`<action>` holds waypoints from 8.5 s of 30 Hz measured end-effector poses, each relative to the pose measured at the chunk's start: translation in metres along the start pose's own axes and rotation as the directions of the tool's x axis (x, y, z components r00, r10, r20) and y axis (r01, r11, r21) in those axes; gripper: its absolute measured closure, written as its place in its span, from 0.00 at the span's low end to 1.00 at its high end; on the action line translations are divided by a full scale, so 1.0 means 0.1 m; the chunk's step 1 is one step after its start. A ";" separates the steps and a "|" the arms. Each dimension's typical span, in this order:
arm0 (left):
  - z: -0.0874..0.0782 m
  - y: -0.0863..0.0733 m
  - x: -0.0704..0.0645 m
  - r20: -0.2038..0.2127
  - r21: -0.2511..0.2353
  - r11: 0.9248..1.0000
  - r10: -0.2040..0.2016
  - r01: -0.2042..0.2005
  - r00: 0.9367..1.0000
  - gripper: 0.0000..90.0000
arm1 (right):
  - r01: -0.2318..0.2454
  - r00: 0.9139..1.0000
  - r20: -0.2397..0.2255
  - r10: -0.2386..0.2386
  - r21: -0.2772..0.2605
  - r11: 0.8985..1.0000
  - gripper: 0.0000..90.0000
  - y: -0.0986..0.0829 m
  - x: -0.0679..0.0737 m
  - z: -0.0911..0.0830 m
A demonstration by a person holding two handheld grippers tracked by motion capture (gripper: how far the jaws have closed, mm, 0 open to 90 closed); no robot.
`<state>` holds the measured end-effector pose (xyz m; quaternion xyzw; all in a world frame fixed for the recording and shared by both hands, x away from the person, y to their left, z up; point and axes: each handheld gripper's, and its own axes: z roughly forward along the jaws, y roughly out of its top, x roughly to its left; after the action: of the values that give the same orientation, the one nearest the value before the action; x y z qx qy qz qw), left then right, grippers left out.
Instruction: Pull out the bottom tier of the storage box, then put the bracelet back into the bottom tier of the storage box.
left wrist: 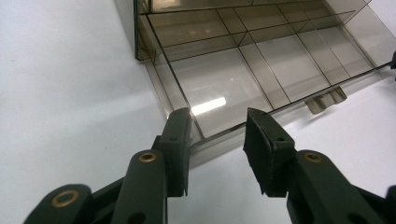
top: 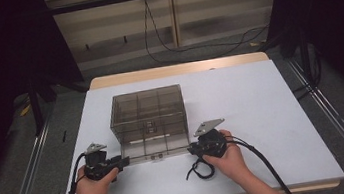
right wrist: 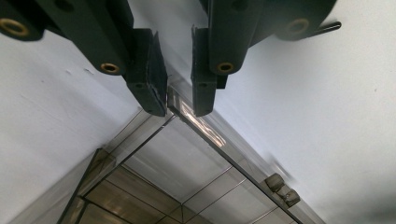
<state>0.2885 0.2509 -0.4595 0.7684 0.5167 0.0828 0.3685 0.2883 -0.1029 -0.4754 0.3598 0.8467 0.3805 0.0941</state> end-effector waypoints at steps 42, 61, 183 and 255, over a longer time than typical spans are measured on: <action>-0.05 -0.03 -0.03 -0.005 0.004 1.000 0.004 -0.004 1.000 0.69 | 0.015 1.000 -0.025 -0.015 0.012 1.000 0.83 -0.05 0.07 -0.05; -0.08 -0.06 -0.04 -0.004 0.010 1.000 0.010 -0.010 1.000 0.68 | 0.022 0.999 -0.036 -0.021 0.022 1.000 0.83 -0.07 0.11 -0.07; -0.23 -0.09 -0.07 0.072 -0.010 0.997 0.078 -0.078 0.994 0.09 | 0.103 0.993 -0.078 -0.085 0.269 0.958 0.94 0.13 -0.06 -0.57; -0.21 -0.09 -0.11 0.096 0.007 0.996 0.089 -0.090 0.991 0.11 | 0.113 0.993 -0.057 -0.101 0.254 0.961 0.94 0.89 -0.23 -0.67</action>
<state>0.2659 0.2531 -0.4475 0.7959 0.4640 0.0592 0.3845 0.3241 -0.1170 -0.3687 0.3142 0.9089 0.2699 0.0487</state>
